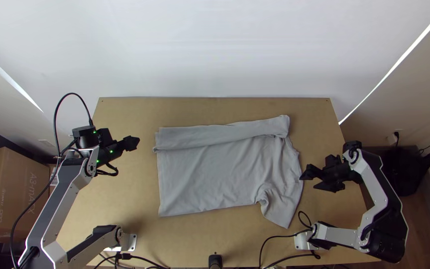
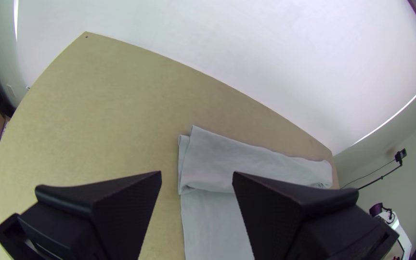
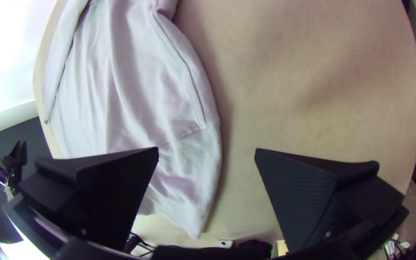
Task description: Fold the t-shirt
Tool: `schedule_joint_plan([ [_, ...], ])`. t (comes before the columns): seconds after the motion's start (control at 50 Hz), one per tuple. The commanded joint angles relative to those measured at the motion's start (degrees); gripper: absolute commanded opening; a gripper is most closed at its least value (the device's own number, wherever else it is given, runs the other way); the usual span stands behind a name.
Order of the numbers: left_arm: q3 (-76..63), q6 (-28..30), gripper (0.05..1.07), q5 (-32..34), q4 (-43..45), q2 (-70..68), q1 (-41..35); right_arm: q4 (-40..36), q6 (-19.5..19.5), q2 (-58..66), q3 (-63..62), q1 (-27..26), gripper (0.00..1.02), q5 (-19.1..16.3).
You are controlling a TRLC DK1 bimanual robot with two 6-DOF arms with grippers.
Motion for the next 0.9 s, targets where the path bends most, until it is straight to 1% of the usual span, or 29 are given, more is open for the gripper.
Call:
schedule_joint_plan([
  [0.0,1.46,0.46,0.78,0.45,-0.67,-1.25,0.24,1.22,-2.20,1.35,-2.65,0.41,0.84,-0.36],
  [0.16,1.38,0.46,0.78,0.45,-1.20,-1.69,0.24,3.41,-2.55,4.60,-4.23,0.93,0.83,-0.28],
  [0.2,1.38,0.46,0.78,0.45,-1.38,-1.78,0.33,4.38,-2.55,5.22,-4.41,0.93,0.78,-0.36],
  [0.26,1.29,0.46,0.78,0.36,-1.46,-1.96,0.33,5.79,-2.55,5.66,-4.76,0.93,0.63,-0.36],
  [0.3,1.29,0.46,0.78,0.36,-1.73,-2.13,0.33,6.05,-2.55,6.01,-4.76,1.29,0.56,-0.36],
  [0.44,1.38,0.55,0.78,0.36,-1.99,-2.31,0.33,6.58,-2.55,6.89,-5.37,2.34,0.54,-0.36],
  [0.5,1.46,0.72,0.78,0.36,-2.34,-2.31,0.33,7.46,-2.46,6.89,-5.90,2.78,0.41,-0.36],
  [0.62,1.99,2.30,0.78,0.45,-4.37,-2.31,0.15,9.21,-2.46,5.92,-6.95,3.22,0.06,-0.45],
  [0.64,2.17,2.83,0.78,0.45,-5.16,-2.31,0.06,9.48,-2.46,5.57,-7.13,3.22,0.04,-0.45],
  [0.76,3.93,8.54,0.78,0.71,-12.80,-2.48,-1.26,9.57,-2.90,4.43,-7.48,3.31,0.03,-0.36],
  [0.82,4.98,13.73,0.78,1.95,-18.43,-3.01,-1.96,9.57,-3.78,3.55,-7.39,2.87,0.03,-0.36],
  [0.88,5.51,18.74,0.78,2.65,-23.88,-3.80,-2.75,9.57,-3.78,3.29,-6.87,2.16,0.03,-0.36],
])
